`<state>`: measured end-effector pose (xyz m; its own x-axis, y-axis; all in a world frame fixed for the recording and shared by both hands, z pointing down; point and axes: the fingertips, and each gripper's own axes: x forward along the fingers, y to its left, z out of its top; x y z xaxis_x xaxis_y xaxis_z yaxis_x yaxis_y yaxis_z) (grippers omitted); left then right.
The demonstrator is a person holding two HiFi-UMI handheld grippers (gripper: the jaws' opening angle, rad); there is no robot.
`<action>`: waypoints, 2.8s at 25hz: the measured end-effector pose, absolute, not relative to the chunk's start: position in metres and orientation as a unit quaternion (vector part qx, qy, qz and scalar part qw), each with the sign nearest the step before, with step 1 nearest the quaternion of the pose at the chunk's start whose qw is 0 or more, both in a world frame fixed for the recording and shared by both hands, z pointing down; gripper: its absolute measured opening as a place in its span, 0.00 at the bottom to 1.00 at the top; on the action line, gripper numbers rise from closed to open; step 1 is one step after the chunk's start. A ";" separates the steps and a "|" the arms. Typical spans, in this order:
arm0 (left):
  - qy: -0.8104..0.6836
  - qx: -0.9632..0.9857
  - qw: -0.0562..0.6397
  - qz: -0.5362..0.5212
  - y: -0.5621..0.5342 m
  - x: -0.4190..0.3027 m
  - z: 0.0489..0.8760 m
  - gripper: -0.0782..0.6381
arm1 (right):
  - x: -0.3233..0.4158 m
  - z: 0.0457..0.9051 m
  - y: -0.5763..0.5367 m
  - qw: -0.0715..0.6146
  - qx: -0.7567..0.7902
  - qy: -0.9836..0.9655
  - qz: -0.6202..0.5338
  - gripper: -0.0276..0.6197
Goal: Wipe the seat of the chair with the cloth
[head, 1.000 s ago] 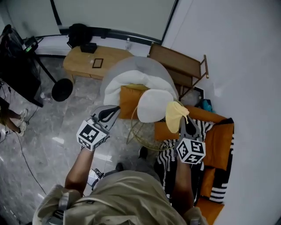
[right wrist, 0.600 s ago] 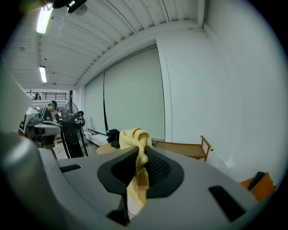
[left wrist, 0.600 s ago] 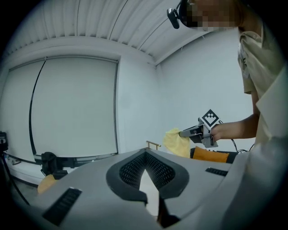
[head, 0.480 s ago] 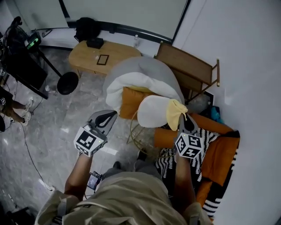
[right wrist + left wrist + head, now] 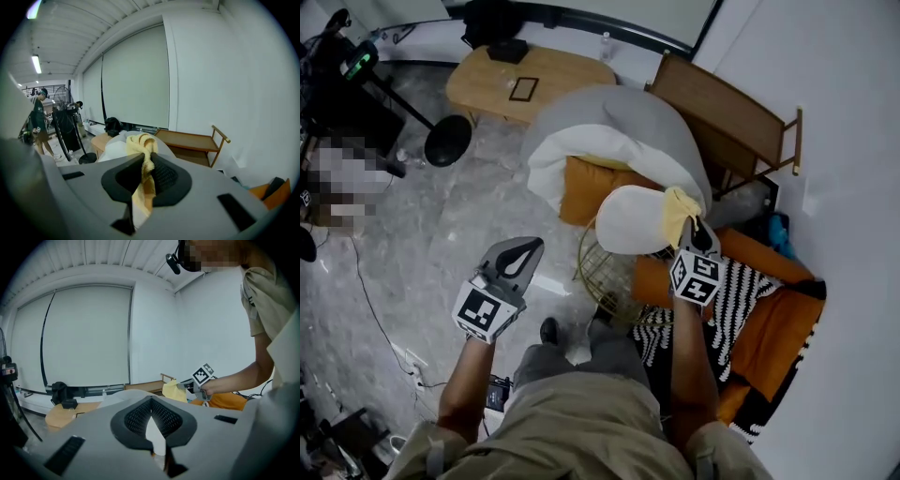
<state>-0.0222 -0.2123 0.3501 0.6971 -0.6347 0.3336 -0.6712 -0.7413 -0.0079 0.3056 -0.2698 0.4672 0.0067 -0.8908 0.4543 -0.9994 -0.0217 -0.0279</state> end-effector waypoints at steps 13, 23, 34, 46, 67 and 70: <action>-0.386 0.887 0.147 0.207 -0.200 -0.039 0.435 0.13 | 0.209 0.627 -0.332 0.249 0.614 -0.727 0.182 0.11; -0.374 0.887 0.155 0.223 -0.204 -0.030 0.457 0.13 | 0.147 0.655 -0.350 0.243 0.567 -0.761 0.201 0.11; -0.328 0.906 0.149 0.224 -0.219 0.011 0.459 0.13 | 0.396 0.677 -0.278 0.253 0.714 -0.605 0.247 0.11; -0.323 0.906 0.151 0.230 -0.219 0.012 0.463 0.13 | 0.399 0.675 -0.268 0.251 0.723 -0.594 0.249 0.11; -0.385 0.876 0.178 0.231 -0.198 -0.060 0.486 0.13 | 0.153 0.718 -0.343 0.254 0.598 -0.709 0.275 0.11; -0.377 0.880 0.175 0.232 -0.201 -0.054 0.484 0.13 | 0.177 0.719 -0.335 0.255 0.611 -0.697 0.276 0.11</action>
